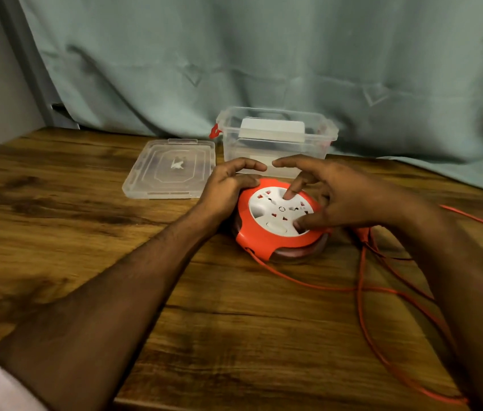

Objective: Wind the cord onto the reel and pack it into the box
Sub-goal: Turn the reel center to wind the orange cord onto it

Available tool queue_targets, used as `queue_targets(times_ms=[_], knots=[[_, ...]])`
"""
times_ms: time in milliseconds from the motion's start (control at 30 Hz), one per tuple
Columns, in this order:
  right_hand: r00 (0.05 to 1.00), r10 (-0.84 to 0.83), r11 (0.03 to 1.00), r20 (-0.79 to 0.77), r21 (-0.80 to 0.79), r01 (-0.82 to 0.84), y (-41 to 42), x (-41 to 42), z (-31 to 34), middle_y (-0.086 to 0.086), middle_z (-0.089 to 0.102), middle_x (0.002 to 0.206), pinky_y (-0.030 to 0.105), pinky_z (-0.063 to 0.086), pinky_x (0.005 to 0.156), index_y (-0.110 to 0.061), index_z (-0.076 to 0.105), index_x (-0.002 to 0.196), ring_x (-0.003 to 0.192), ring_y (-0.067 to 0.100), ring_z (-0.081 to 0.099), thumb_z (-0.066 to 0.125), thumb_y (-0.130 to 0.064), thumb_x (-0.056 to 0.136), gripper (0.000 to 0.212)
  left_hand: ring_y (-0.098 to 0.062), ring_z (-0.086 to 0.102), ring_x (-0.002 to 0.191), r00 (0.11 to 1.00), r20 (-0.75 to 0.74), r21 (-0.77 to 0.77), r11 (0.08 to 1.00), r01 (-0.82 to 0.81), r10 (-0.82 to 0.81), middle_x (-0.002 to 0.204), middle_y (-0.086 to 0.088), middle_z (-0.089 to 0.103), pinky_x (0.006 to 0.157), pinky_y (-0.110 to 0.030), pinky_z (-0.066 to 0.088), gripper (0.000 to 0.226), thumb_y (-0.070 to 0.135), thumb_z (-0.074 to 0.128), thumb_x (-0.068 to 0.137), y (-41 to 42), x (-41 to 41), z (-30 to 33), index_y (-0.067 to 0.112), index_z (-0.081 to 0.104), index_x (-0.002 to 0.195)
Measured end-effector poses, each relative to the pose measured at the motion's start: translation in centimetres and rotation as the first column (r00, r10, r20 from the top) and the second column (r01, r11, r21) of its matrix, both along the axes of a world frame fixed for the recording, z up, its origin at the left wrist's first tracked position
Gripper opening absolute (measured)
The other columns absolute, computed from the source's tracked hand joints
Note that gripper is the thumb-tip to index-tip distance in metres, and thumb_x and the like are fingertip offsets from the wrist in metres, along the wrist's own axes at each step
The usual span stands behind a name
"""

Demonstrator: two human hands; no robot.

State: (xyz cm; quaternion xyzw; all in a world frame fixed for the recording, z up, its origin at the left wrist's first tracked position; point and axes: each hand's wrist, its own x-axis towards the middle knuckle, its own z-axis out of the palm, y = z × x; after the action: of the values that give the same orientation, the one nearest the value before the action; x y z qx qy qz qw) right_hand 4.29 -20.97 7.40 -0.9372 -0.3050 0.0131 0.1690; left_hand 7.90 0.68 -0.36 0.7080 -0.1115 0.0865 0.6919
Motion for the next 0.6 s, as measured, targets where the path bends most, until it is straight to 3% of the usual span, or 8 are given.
queue_targets(times_ms=[133, 233, 333, 433, 600], knots=[[0.999, -0.054, 0.999, -0.005, -0.008, 0.054, 0.0, -0.1, -0.1, -0.018, 0.073, 0.111, 0.021, 0.038, 0.066, -0.044, 0.036, 0.146, 0.063, -0.027, 0.050, 0.094, -0.033, 0.069, 0.098, -0.030, 0.070, 0.074, 1.000, 0.001, 0.005, 1.000, -0.001, 0.001, 0.084, -0.015, 0.074, 0.066, -0.036, 0.056, 0.029, -0.002, 0.057, 0.087, 0.0, -0.1, 0.1, 0.006, 0.071, 0.112], [0.993, -0.084, 0.996, 0.088, 0.000, 0.084, 0.4, -0.4, -0.3, -0.018, 0.074, 0.094, 0.032, 0.046, 0.064, -0.042, 0.049, 0.114, 0.069, -0.009, 0.059, 0.094, -0.052, 0.060, 0.071, -0.026, 0.067, 0.068, 1.000, -0.004, -0.004, 1.000, -0.009, 0.009, 0.077, -0.013, 0.073, 0.063, -0.031, 0.053, 0.029, -0.003, 0.057, 0.086, -0.1, -0.1, 0.1, 0.006, 0.071, 0.110], [0.985, -0.096, 0.994, 0.146, -0.029, 0.102, 1.3, -0.5, -1.0, -0.010, 0.067, 0.073, 0.045, 0.056, 0.066, -0.029, 0.061, 0.080, 0.071, 0.010, 0.061, 0.087, -0.063, 0.060, 0.048, -0.026, 0.066, 0.066, 1.000, -0.016, -0.003, 1.000, -0.022, 0.022, 0.078, -0.016, 0.072, 0.061, -0.031, 0.053, 0.028, -0.002, 0.057, 0.087, -0.1, -0.1, 0.1, 0.006, 0.071, 0.110], [0.982, -0.110, 0.992, 0.152, -0.048, 0.118, 1.9, -0.4, -1.0, -0.008, 0.059, 0.057, 0.039, 0.051, 0.058, -0.021, 0.059, 0.060, 0.062, 0.008, 0.056, 0.085, -0.063, 0.064, 0.050, -0.027, 0.066, 0.067, 0.999, -0.021, -0.013, 0.999, -0.033, 0.033, 0.079, -0.017, 0.071, 0.062, -0.032, 0.054, 0.029, -0.003, 0.057, 0.087, 0.0, -0.2, 0.2, 0.006, 0.071, 0.110], [0.971, -0.141, 0.989, 0.191, -0.007, 0.145, 2.9, -0.5, -2.0, -0.005, 0.045, 0.049, 0.030, 0.035, 0.059, -0.020, 0.046, 0.050, 0.051, 0.010, 0.044, 0.078, -0.068, 0.073, 0.062, -0.035, 0.069, 0.077, 0.999, -0.026, -0.011, 0.999, -0.034, 0.034, 0.091, -0.027, 0.073, 0.072, -0.046, 0.057, 0.030, -0.002, 0.056, 0.087, 0.0, -0.2, 0.2, 0.006, 0.071, 0.112]])
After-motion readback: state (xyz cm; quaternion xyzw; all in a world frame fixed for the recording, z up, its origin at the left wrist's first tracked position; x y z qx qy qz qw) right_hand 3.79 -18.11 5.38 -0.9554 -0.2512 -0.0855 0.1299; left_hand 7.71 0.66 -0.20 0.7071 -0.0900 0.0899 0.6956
